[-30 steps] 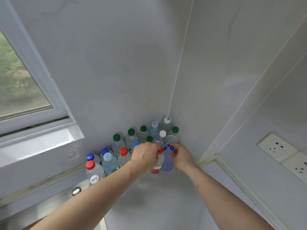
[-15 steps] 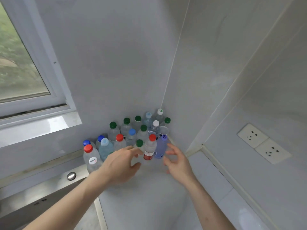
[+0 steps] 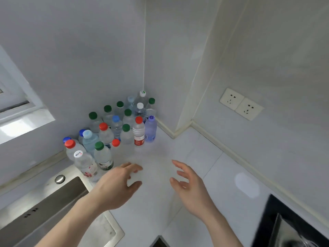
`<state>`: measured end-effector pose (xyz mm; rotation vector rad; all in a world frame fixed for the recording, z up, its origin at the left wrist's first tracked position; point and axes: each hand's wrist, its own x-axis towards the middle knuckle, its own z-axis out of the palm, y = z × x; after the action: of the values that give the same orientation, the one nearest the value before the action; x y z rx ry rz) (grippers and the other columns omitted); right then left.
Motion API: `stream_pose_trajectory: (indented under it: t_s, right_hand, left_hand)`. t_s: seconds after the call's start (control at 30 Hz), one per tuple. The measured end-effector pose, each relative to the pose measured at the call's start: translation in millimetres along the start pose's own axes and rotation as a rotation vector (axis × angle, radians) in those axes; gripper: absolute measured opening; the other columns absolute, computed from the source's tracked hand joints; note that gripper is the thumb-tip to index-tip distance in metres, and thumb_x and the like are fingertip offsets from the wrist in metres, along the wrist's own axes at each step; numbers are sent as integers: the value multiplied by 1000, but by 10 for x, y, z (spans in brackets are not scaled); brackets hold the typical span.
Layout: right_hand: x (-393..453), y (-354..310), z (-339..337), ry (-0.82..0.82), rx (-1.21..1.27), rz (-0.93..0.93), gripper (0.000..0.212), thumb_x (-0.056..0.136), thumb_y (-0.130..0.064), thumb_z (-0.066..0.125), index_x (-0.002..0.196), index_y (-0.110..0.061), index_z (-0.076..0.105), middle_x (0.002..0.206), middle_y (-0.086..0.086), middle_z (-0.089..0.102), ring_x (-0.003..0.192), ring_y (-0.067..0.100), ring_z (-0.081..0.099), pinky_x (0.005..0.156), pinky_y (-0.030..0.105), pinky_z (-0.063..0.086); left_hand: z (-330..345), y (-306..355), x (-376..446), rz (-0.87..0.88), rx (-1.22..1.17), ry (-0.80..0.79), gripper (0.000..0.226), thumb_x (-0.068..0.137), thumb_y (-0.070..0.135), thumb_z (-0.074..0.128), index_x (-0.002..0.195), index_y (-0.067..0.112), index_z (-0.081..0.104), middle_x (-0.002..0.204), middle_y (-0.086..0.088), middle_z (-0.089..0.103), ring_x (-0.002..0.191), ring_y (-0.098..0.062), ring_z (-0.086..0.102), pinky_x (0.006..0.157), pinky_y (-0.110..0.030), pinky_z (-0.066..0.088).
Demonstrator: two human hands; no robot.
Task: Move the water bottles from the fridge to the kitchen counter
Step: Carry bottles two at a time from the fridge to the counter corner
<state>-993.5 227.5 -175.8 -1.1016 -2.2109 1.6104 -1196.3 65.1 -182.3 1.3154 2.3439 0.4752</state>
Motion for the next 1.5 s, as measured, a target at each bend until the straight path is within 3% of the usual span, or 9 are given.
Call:
stream_pose_trajectory:
  t_s: [0.13,0.3,0.5,0.67,0.8,0.93,1.17,1.4,1.5]
  right_hand:
    - [-432,166,-301,118,-59,22,50,102,-28,66,143,-52,51,146,-35,47,133,-19,42,115,17,38]
    - [-1123,466,-662,270,-61,91,51,102,-39,65,143,-61,46,158,-40,31,140,-14,34,124,24,29]
    - [-2291,837,-995,505,-26,167,53,99,-41,67,140,-66,44,158,-42,29,140,-9,41,123,35,36]
    - [-3469,1168,-1112,709,-11,223,54,99,-32,71,145,-50,51,160,-30,38,146,-11,35,124,27,33]
    - [-4398,1397,-1083,819,19,277,54,99,-35,71,146,-52,50,159,-34,35,142,-16,35,107,5,33]
    - [-5294,1569,-1037,950,47,335,55,99,-31,71,146,-51,50,162,-30,34,147,-11,33,121,23,33]
    - [-6724,1775,-889,1248,44,505,53,97,-39,70,145,-53,50,163,-29,33,148,-7,34,126,31,31]
    - [-7671,1881,-828,1483,44,647,54,98,-39,70,146,-51,49,162,-29,34,148,-7,33,126,32,31]
    - [-7979,1959,-838,1556,48,715,54,98,-39,70,148,-48,49,162,-28,33,147,-7,33,123,22,29]
  left_hand:
    - [159,433,105,166,13,-39,45,96,49,59,140,41,51,140,26,50,125,-4,53,103,-24,45]
    - [389,1080,122,375,48,-88,47,96,47,62,141,39,52,147,21,46,134,-7,47,110,-25,40]
    - [817,1917,-254,596,71,-145,45,96,48,61,140,44,51,151,23,42,137,-8,44,112,-24,37]
    - [1247,2653,-893,771,70,-251,44,97,43,62,140,41,53,152,24,41,139,-7,42,112,-22,36]
    - [1563,3131,-1517,901,37,-323,41,96,40,64,137,41,56,151,25,42,137,-4,41,107,-12,29]
    - [1893,3568,-2092,1028,18,-391,39,96,39,65,135,41,58,147,28,42,135,-3,42,105,-8,26]
    - [2380,4487,-3068,1315,59,-563,42,97,45,62,138,45,53,152,30,35,139,1,36,112,-17,28]
    - [2841,5385,-3794,1568,86,-679,42,98,49,58,140,44,52,151,32,33,138,5,33,113,-20,31]
    - [3128,5725,-4034,1658,89,-744,42,98,47,59,139,44,52,152,31,33,140,5,33,111,-16,27]
